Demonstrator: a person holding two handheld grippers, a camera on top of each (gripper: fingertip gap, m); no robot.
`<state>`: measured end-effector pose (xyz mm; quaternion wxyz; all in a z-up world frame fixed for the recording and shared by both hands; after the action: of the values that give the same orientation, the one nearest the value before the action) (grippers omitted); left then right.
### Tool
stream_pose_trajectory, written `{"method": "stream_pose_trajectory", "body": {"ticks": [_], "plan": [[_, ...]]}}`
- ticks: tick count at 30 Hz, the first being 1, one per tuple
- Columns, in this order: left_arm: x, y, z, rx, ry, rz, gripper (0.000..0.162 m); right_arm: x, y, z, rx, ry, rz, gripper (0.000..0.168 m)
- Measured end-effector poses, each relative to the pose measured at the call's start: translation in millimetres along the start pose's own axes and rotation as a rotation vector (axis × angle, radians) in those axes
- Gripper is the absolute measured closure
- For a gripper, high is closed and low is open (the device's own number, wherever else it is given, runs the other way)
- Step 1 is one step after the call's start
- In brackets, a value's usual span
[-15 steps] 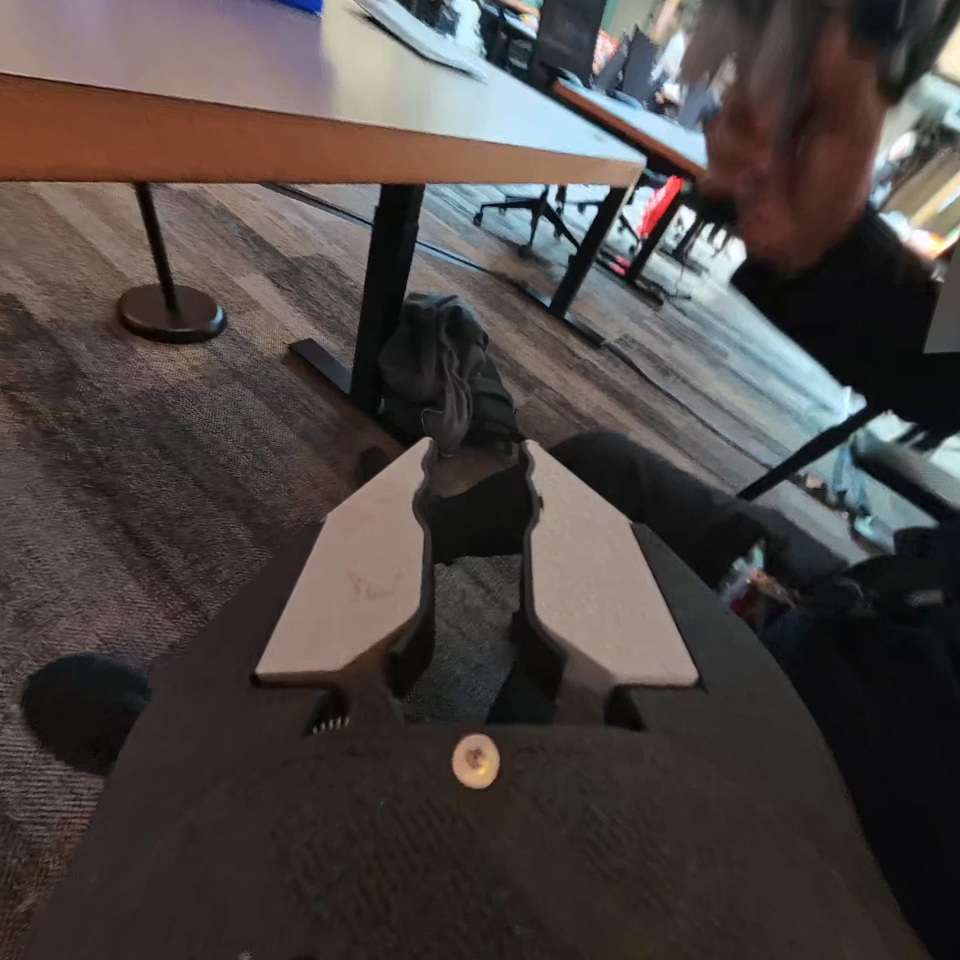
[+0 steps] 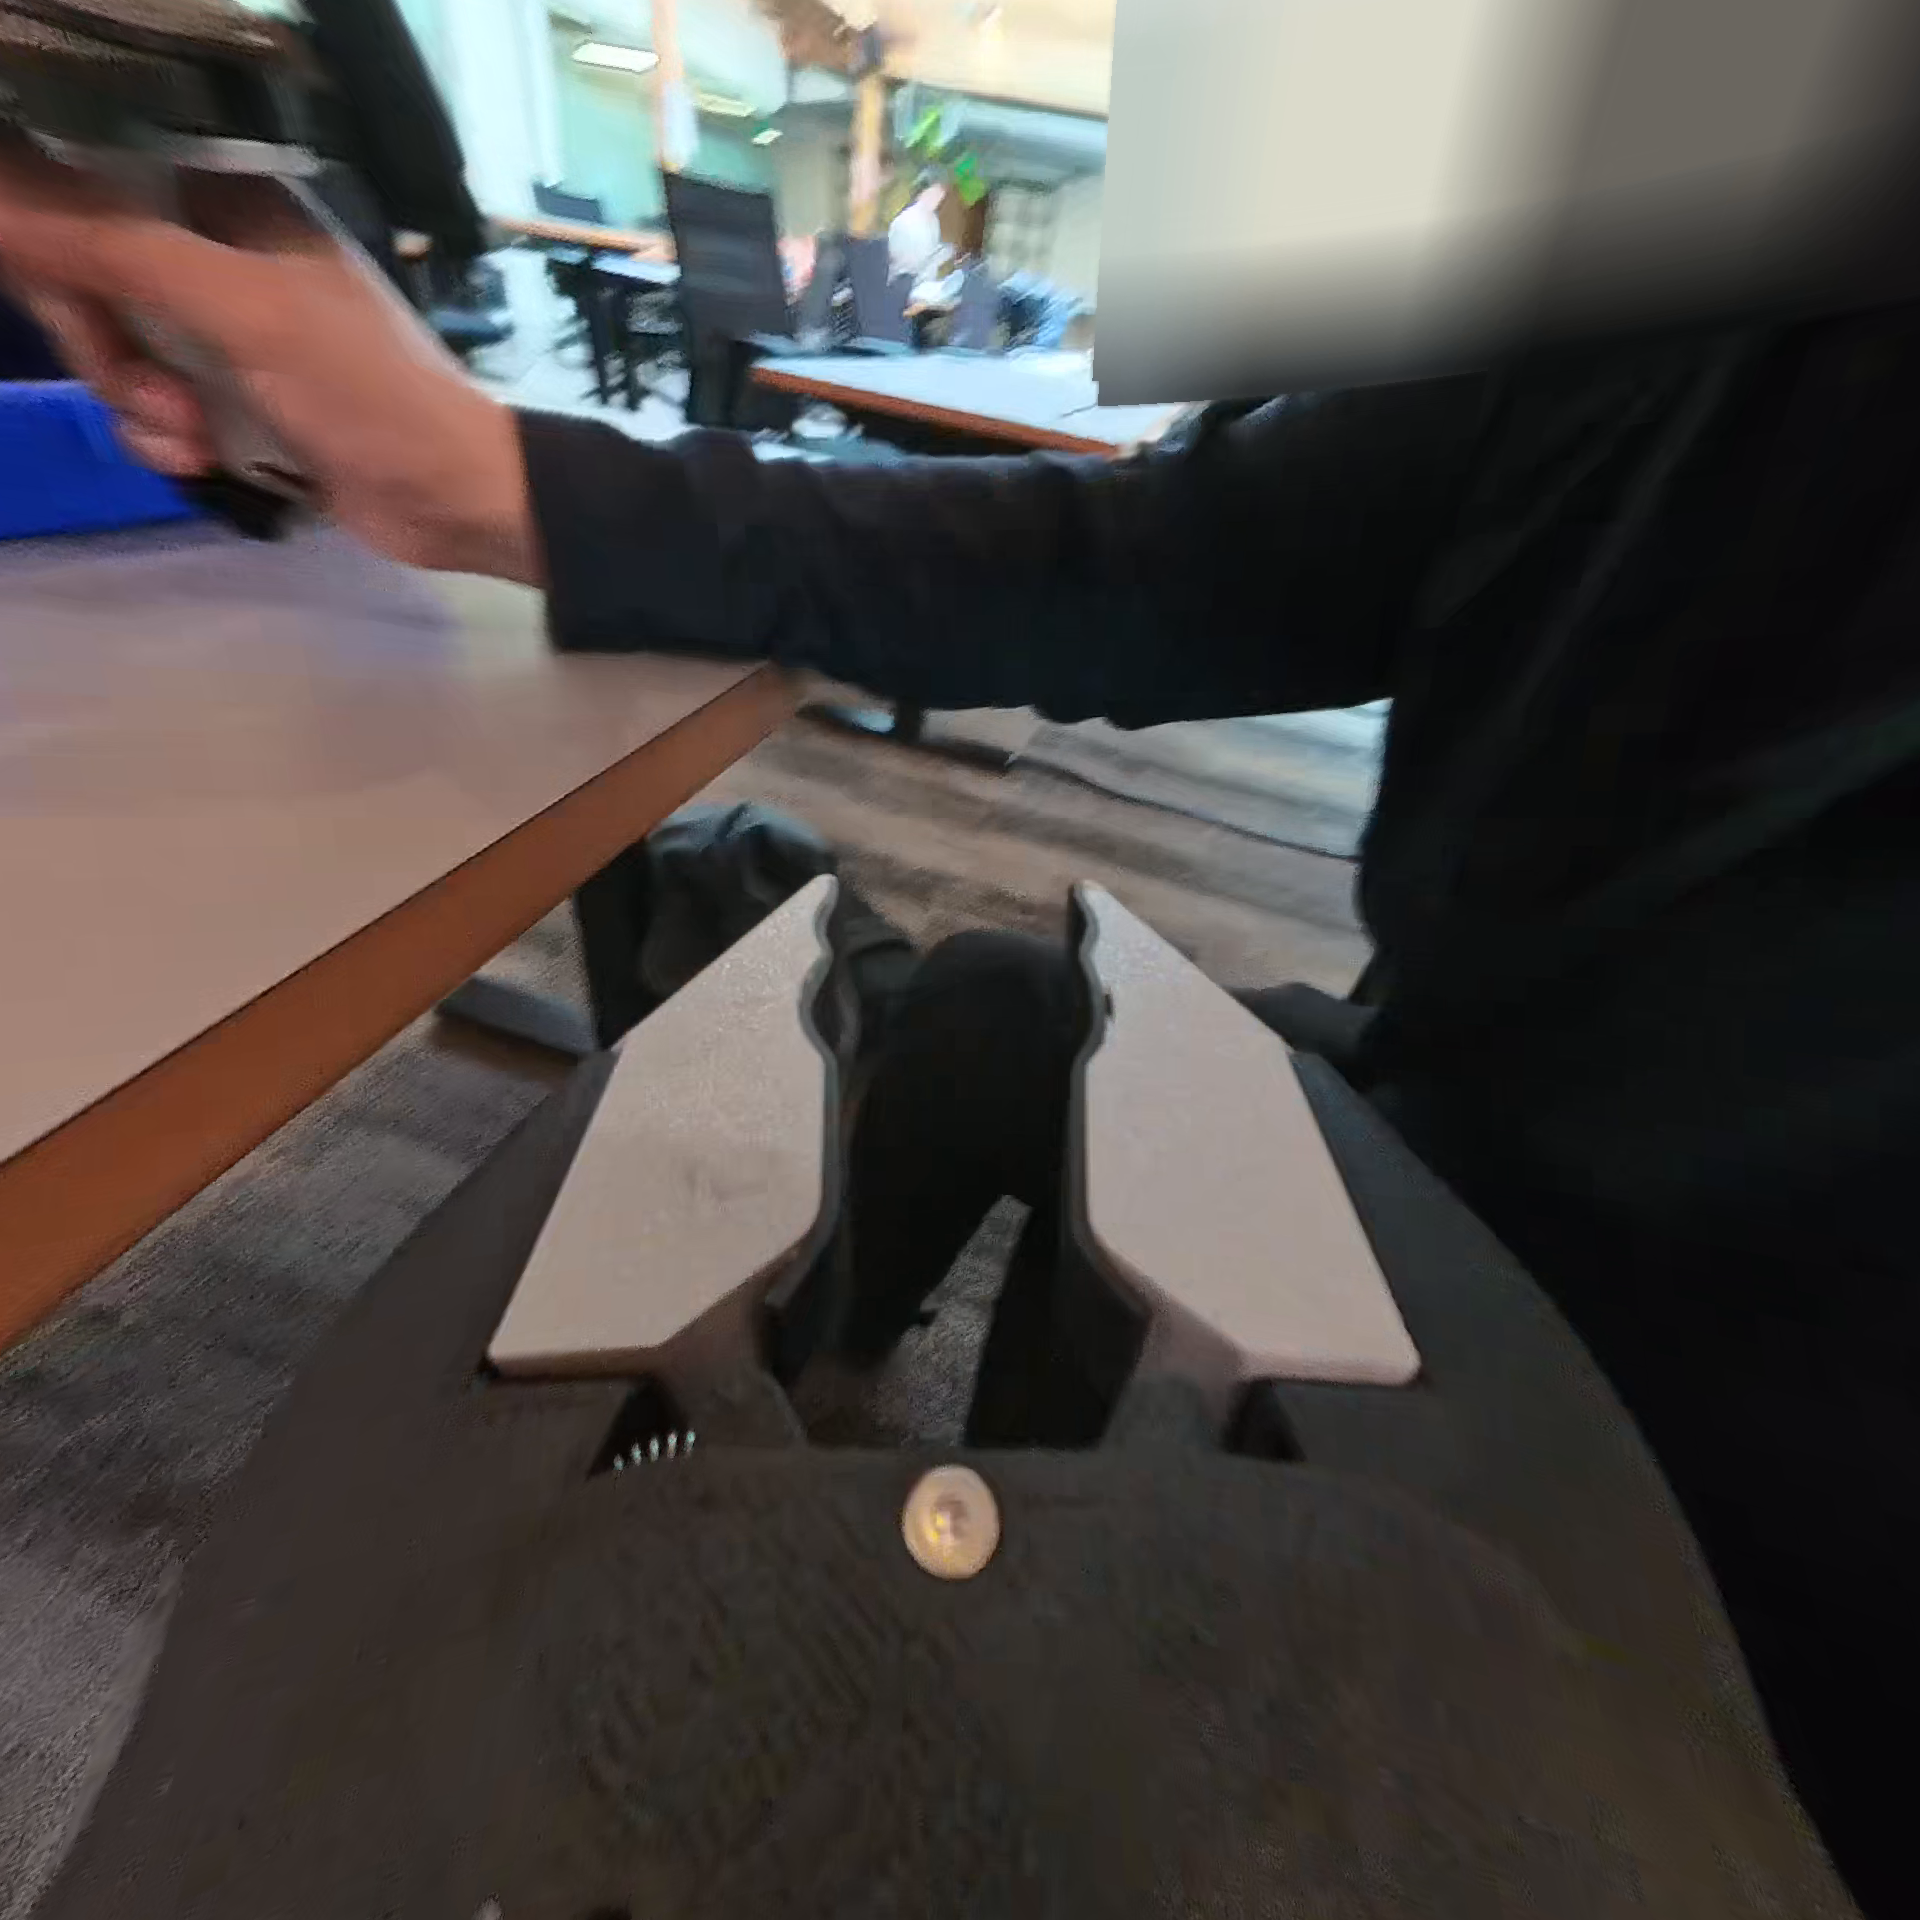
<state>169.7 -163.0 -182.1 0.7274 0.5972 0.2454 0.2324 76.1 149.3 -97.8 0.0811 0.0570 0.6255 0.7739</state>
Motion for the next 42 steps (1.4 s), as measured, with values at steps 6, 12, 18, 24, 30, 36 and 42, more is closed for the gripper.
{"method": "stream_pose_trajectory", "body": {"ticks": [6,12,18,24,30,36,42], "plan": [[-7.6,7.1,-45.9,0.038,0.043,-0.022,0.119,39.4,1.0,-19.6,-0.006,0.010,0.084,0.123],[31.2,9.1,-62.2,0.122,-0.064,-0.087,0.122,17.8,0.9,-21.0,-0.038,0.107,0.140,0.132],[55.5,5.2,-66.8,0.167,-0.088,-0.118,0.123,32.7,-12.3,-19.4,0.042,0.173,0.041,0.125],[38.8,83.3,-102.0,0.380,0.199,0.008,0.151,38.5,-17.0,-16.2,0.065,0.202,0.043,0.122],[9.8,150.5,-253.4,0.139,0.613,-0.076,0.132,22.5,-10.7,-1.8,0.055,0.167,0.082,0.130],[17.6,127.7,-370.0,-0.046,0.819,-0.193,0.124,23.2,-13.9,9.1,0.081,0.099,0.044,0.133],[13.5,109.4,-409.6,-0.070,0.909,-0.099,0.133,30.6,-16.8,8.3,0.046,0.045,-0.002,0.136]]}}
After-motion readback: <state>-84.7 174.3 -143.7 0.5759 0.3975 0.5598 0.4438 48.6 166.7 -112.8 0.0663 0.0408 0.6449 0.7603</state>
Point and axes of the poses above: each gripper's, where its closed fingertips meet, x out along the fingers, y out of its top, z = x × y across the jaws, the point moved 5 cm from there along -x, back along the fingers, and after that the axes turned 6 degrees about -y, right-handed, at the moved point
